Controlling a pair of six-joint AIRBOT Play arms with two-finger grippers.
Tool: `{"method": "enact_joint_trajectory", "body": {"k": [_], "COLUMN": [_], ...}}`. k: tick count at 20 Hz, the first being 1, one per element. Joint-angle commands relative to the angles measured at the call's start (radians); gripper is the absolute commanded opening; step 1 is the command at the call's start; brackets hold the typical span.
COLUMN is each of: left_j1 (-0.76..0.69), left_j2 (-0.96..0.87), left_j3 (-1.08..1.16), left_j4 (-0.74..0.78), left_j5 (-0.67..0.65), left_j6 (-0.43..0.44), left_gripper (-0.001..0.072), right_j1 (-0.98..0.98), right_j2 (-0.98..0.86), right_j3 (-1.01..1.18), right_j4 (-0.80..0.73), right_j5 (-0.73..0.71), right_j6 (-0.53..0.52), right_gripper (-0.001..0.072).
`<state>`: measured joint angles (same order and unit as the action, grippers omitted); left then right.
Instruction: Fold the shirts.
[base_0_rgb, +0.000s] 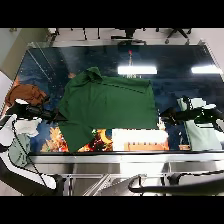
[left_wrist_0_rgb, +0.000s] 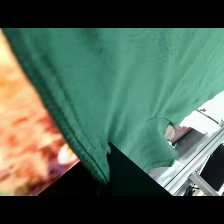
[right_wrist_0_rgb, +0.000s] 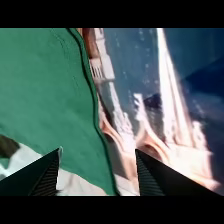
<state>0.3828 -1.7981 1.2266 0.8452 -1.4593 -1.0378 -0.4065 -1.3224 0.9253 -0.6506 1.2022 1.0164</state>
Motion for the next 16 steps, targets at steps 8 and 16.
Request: {"method": "enact_joint_trajectory", "body": {"k": [8,16], "left_j1": [-0.012,-0.004], "left_j2": [0.076,0.668], "left_j3": [0.002,0.273], "left_j4": [-0.117,-0.491], "left_j5": [-0.06,-0.04], "left_j6": [0.021,0.069], "left_gripper": [0.001,0.0011], "right_j1": [0.212,0.089], "right_j2": [-0.033,0.403], "right_j3": [0.055,0.656], "right_j4": [0.035,0.309], "right_j5": [0.141,0.153], "right_j6": [-0.072,-0.095], "right_gripper": [0.0066,0.002]}}
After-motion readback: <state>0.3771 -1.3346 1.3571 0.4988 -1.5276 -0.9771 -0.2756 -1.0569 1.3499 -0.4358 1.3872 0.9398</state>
